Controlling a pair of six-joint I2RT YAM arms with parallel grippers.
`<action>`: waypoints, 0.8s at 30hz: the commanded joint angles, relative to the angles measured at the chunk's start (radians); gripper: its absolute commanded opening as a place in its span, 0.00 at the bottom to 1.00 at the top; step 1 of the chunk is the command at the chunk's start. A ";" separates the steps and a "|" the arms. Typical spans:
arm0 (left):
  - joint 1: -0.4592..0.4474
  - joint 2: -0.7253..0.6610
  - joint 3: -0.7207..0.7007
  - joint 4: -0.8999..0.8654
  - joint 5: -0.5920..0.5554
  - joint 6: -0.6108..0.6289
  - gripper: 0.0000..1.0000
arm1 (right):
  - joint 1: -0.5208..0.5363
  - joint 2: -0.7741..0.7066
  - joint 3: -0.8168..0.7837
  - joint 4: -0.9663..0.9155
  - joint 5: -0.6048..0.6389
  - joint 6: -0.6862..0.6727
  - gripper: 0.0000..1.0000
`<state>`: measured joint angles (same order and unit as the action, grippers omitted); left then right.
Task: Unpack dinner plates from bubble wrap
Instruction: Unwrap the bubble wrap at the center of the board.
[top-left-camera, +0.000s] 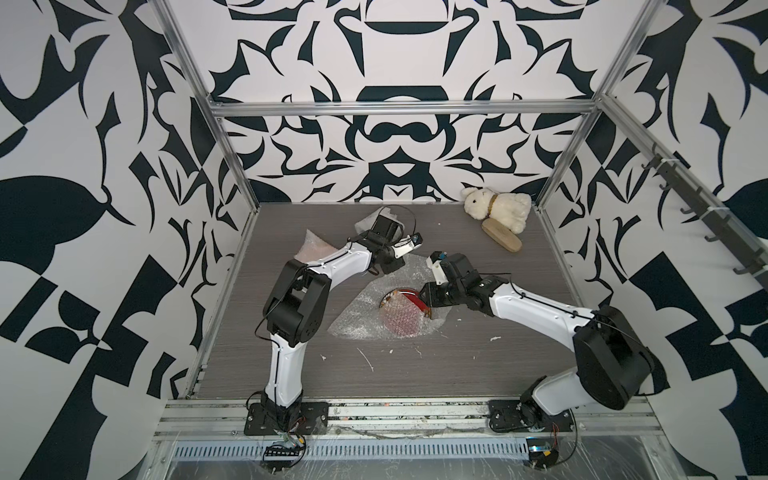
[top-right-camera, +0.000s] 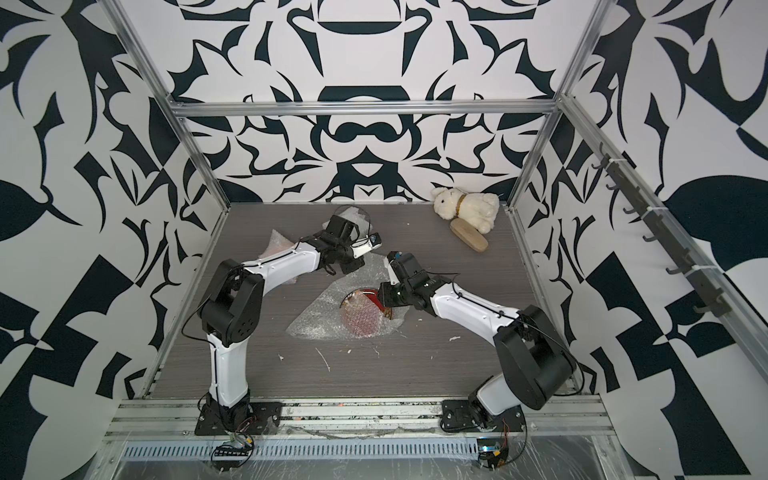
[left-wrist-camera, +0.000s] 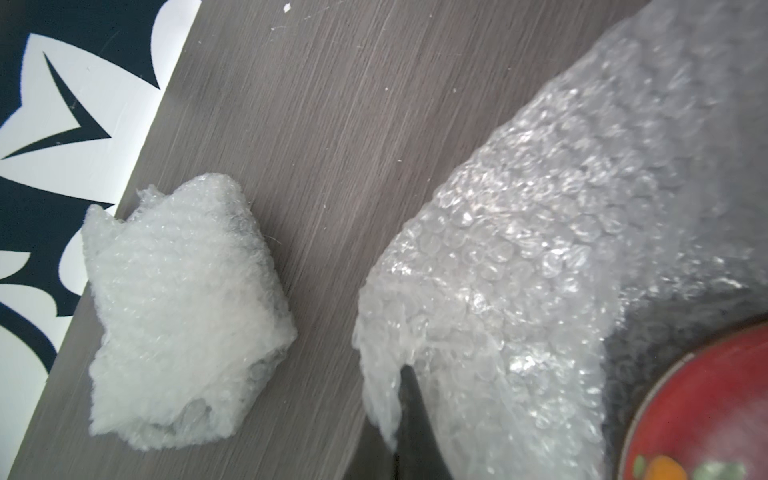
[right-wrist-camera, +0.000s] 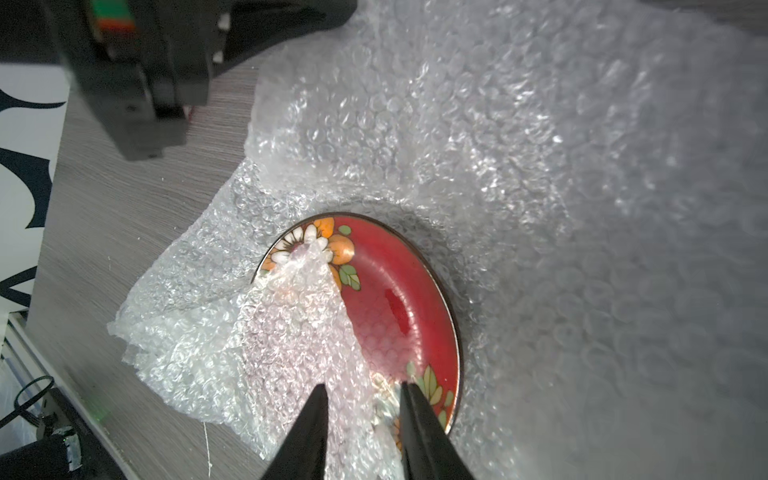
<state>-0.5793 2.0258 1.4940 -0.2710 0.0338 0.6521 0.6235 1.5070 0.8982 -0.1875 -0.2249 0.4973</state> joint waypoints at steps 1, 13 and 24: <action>0.013 0.036 0.035 -0.026 0.038 0.003 0.00 | 0.013 0.018 0.052 0.041 -0.021 -0.021 0.35; 0.020 0.047 0.049 -0.037 0.046 0.014 0.00 | 0.038 0.179 0.146 0.028 -0.022 -0.060 0.39; 0.021 0.044 0.051 -0.046 0.057 0.014 0.00 | 0.045 0.267 0.213 0.000 -0.047 -0.084 0.41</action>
<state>-0.5629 2.0575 1.5219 -0.2787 0.0689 0.6559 0.6632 1.7729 1.0721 -0.1715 -0.2535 0.4339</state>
